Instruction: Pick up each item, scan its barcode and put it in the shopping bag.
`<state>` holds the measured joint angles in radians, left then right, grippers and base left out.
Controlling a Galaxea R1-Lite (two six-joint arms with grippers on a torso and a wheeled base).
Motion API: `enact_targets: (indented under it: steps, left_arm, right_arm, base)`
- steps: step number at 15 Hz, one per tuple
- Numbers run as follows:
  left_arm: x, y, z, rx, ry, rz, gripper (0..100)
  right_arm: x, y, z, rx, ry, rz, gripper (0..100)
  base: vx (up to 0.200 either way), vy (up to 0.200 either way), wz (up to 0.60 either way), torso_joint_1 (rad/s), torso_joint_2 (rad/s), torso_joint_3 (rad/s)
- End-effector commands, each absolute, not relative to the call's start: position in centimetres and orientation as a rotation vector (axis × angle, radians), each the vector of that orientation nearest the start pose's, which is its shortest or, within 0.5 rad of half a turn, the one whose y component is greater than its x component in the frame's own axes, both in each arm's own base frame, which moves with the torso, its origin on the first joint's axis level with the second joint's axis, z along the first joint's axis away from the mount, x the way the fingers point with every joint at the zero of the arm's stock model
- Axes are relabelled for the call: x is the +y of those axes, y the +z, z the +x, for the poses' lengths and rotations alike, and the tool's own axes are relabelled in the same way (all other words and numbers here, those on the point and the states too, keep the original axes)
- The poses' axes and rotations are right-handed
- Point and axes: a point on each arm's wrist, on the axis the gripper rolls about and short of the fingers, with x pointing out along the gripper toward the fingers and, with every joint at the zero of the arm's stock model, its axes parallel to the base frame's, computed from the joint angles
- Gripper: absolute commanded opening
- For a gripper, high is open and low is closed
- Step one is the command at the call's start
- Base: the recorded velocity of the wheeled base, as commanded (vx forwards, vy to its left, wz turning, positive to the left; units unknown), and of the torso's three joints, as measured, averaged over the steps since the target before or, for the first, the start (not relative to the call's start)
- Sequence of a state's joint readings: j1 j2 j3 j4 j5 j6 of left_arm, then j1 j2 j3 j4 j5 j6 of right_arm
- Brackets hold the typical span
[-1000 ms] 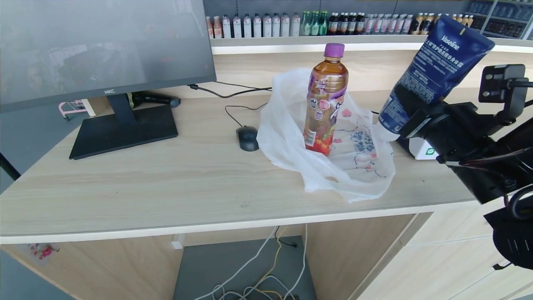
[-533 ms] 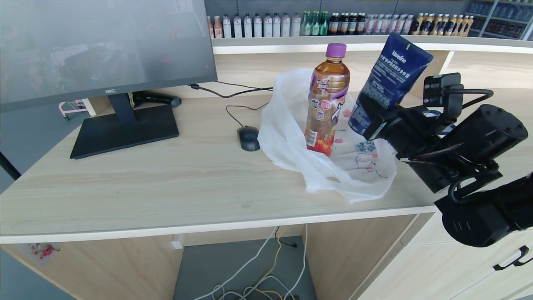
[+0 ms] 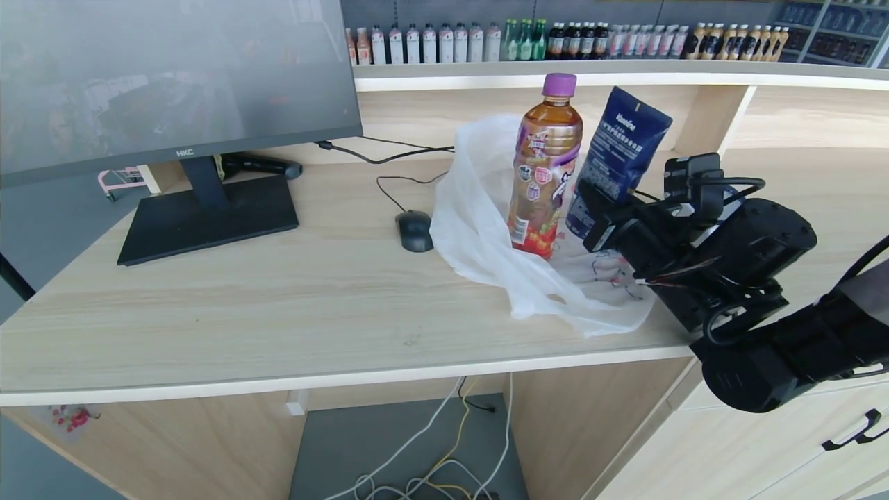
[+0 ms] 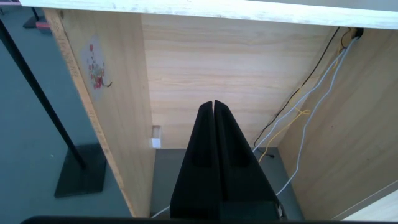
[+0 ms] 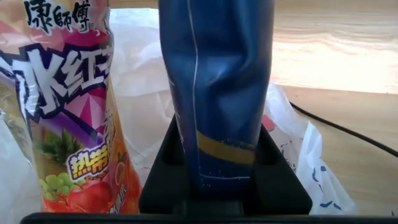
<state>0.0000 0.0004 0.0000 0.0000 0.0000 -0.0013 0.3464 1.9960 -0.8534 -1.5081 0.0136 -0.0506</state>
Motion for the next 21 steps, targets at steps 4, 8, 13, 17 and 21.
enact_targets:
  steps: [4,8,13,17,21]
  left_arm:
    - [0.0,7.55,-2.28,0.0,0.0,-0.002,0]
    - [0.0,7.55,-2.28,0.0,0.0,-0.002,0]
    - [0.0,7.55,-2.28,0.0,0.0,-0.002,0]
    - [0.0,7.55,-2.28,0.0,0.0,-0.002,0]
    - [0.0,7.55,-2.28,0.0,0.0,-0.002,0]
  right_arm:
    - [12.46,17.01,34.39,-0.33,0.349,0.004,0]
    - [12.4,16.97,34.39,-0.328,0.348,0.004,0]
    - [12.39,16.94,34.38,-0.327,0.348,0.003,0]
    - [12.39,16.8,34.21,-0.319,0.35,0.002,0]
    - [12.23,17.12,33.93,-0.325,0.348,0.005,100]
  base:
    - [0.0,0.0,0.0,0.0,0.0,0.0]
    - [0.0,0.0,0.0,0.0,0.0,0.0]
    - [0.0,0.0,0.0,0.0,0.0,0.0]
    - [0.0,0.0,0.0,0.0,0.0,0.0]
    - [0.0,0.0,0.0,0.0,0.0,0.0]
